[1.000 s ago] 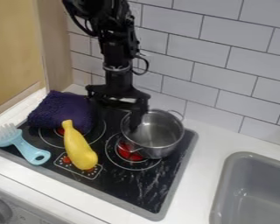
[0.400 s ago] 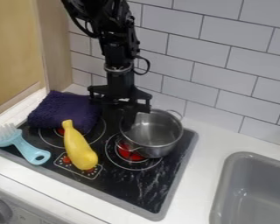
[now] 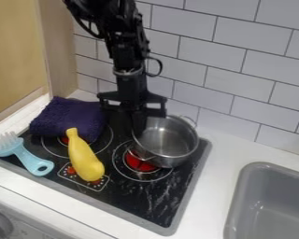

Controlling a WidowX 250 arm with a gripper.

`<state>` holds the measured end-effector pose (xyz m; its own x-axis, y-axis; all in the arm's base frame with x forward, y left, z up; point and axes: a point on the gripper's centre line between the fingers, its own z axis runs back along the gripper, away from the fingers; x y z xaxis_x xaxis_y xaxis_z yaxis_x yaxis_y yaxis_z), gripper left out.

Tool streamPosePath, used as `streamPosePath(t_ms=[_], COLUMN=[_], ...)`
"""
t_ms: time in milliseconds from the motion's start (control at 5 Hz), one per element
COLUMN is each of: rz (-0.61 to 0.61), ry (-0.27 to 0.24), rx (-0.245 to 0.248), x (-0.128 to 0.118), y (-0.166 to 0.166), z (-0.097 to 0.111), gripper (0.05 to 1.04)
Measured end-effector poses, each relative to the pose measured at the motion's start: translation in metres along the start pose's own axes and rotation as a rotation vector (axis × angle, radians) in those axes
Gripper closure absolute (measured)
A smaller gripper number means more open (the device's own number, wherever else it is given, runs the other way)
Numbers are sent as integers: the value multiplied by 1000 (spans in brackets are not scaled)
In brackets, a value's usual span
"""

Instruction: Move the silver pot to the bottom right of the stove

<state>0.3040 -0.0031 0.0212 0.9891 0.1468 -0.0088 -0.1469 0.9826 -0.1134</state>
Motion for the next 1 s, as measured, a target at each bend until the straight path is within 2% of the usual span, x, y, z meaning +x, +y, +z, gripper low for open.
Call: streamPosePath(t_ms=[400,600,800,1000], rz=[98,121,136,111], ry=[-71,-49,6,60], rx=[-60,-70,-57,15], x=[0,-16,-47,-81], y=[-11,-14,-24,-37], z=[36,43,39,28], gripper=[1032,1032,1032,1032])
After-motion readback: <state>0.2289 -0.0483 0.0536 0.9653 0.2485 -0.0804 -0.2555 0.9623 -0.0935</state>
